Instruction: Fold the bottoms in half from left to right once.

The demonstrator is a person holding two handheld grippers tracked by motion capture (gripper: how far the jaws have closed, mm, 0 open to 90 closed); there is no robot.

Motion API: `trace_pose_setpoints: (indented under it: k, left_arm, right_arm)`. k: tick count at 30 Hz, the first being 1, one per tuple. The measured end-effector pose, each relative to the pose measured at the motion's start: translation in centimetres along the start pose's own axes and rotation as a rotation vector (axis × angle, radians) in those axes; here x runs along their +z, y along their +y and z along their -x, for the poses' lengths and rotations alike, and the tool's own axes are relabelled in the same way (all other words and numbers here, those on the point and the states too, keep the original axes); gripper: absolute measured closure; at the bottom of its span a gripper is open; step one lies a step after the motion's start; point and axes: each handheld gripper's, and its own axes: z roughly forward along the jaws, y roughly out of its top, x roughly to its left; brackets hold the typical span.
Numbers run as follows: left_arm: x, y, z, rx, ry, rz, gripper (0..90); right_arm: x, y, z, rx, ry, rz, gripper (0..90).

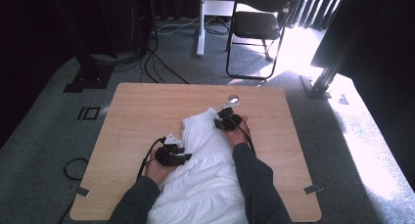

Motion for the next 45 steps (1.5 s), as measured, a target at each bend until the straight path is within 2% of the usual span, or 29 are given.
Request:
trace_pose_setpoints:
  k: [4, 6, 10, 12, 15, 16, 17, 18, 20, 22, 24, 26, 27, 31, 36, 37, 39, 41, 43, 45]
  left_arm:
    - [0.0, 0.0, 0.1, 0.013, 0.002, -0.003, 55.2]
    - [0.0, 0.0, 0.0, 0.013, -0.002, -0.007, 55.0]
    - [-0.1, 0.2, -0.4, -0.013, -0.021, -0.006, 52.4]
    - [-0.6, 0.8, -1.3, -0.041, -0.003, 0.025, 50.6]
    - [-1.4, 2.3, -2.6, -0.076, 0.023, 0.094, 45.9]
    - [-1.4, 2.3, -2.6, -0.076, 0.023, 0.094, 44.1]
    - [-1.3, 3.6, -3.7, -0.097, 0.025, 0.126, 40.9]
    - [-1.0, 4.3, -4.3, -0.108, 0.018, 0.132, 40.0]
    - [0.1, 5.5, -5.0, -0.118, 0.044, 0.122, 37.2]
    - [1.6, 6.2, -5.5, -0.142, 0.037, 0.1, 34.8]
    - [3.3, 6.5, -5.8, -0.159, 0.066, 0.06, 32.7]
    - [4.2, 6.5, -6.0, -0.168, 0.066, 0.034, 30.5]
    - [4.5, 6.5, -6.1, -0.165, 0.078, 0.026, 29.9]
    - [4.7, 6.4, -6.7, -0.188, 0.06, 0.038, 28.4]
    - [4.9, 6.5, -6.4, -0.166, 0.051, 0.034, 28.3]
    - [5.1, 6.7, -6.1, -0.144, 0.062, 0.022, 29.0]
    - [5.2, 6.9, -5.7, -0.113, 0.068, 0.0, 38.8]
    - [5.3, 7.2, -5.3, -0.075, 0.095, -0.028, 49.7]
    - [5.3, 7.5, -5.4, -0.092, 0.099, -0.051, 65.6]
    - [5.2, 7.9, -5.8, -0.088, 0.078, -0.085, 74.7]
  right_arm:
    - [0.7, -0.3, 0.6, 0.046, 0.011, -0.031, 44.5]
    - [1.0, -0.5, 1.1, 0.086, 0.043, -0.032, 44.7]
    - [0.7, -0.5, 0.9, 0.056, 0.09, -0.04, 74.0]
    - [0.6, -0.6, 0.6, 0.048, 0.088, -0.043, 79.2]
    - [0.4, -0.8, 0.8, 0.078, 0.104, -0.042, 82.3]
    - [0.4, -0.8, 0.8, 0.078, 0.104, -0.042, 82.3]
    - [0.2, -1.1, 0.9, 0.096, 0.111, -0.038, 82.6]
    - [0.2, -1.1, 0.9, 0.101, 0.11, -0.036, 82.6]
    - [0.1, -1.3, 0.9, 0.111, 0.109, -0.032, 82.7]
    - [0.0, -1.4, 0.8, 0.12, 0.106, -0.03, 82.7]
    - [0.0, -1.4, 0.8, 0.13, 0.102, -0.027, 82.5]
    - [0.0, -1.4, 0.7, 0.13, 0.092, -0.026, 82.0]
    - [0.0, -1.5, 0.6, 0.128, 0.088, -0.026, 81.7]
    - [-0.1, -1.6, 0.6, 0.132, 0.086, -0.022, 81.4]
    - [-0.1, -1.6, 0.4, 0.148, 0.08, -0.022, 80.2]
    - [-0.1, -1.6, 0.4, 0.142, 0.074, -0.02, 80.1]
    - [-0.1, -1.6, 0.3, 0.143, 0.069, -0.022, 80.1]
    - [-0.1, -1.6, 0.2, 0.144, 0.064, -0.02, 80.2]
    - [-0.2, -1.7, 0.1, 0.137, 0.058, -0.017, 82.6]
    - [-0.2, -1.8, 0.0, 0.126, 0.055, -0.01, 83.9]
